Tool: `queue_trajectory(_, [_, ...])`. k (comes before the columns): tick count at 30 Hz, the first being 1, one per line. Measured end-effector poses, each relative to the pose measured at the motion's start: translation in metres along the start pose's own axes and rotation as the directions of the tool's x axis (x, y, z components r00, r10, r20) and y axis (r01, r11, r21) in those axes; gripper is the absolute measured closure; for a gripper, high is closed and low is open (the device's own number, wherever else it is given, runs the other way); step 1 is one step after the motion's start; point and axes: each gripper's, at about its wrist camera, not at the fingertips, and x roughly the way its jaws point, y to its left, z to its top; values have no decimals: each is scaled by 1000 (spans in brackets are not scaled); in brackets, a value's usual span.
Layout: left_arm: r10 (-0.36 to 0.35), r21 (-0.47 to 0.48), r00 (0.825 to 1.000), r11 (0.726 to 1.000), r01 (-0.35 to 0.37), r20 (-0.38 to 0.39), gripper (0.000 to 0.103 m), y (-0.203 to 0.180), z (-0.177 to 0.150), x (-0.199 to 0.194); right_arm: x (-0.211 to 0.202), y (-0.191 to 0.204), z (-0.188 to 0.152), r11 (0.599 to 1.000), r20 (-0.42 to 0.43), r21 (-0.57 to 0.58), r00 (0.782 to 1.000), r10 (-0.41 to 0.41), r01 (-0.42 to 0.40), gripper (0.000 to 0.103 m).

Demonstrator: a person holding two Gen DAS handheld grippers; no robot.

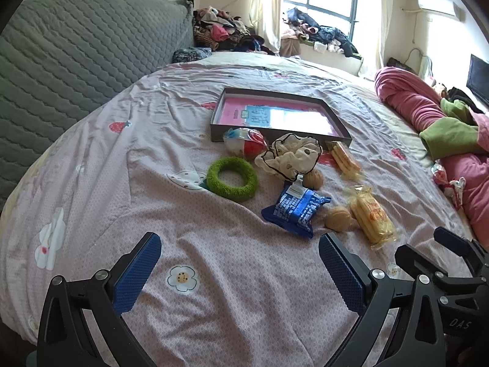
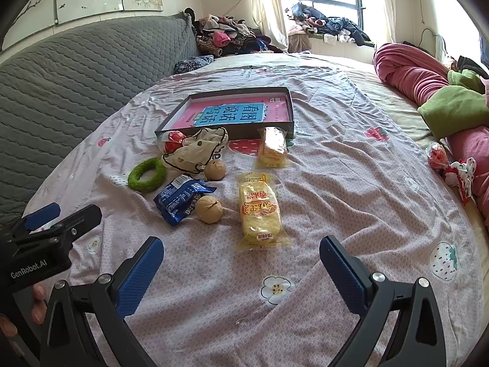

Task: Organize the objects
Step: 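Move both tools toward the green ring and the wrapped yellow cake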

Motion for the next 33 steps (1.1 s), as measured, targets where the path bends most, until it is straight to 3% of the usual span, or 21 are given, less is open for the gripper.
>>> queue_trajectory(33, [-24,-8,998,1000,25,50,0,7,11,-25,-23,8,13,999,15,-42,1000,7,-6,0])
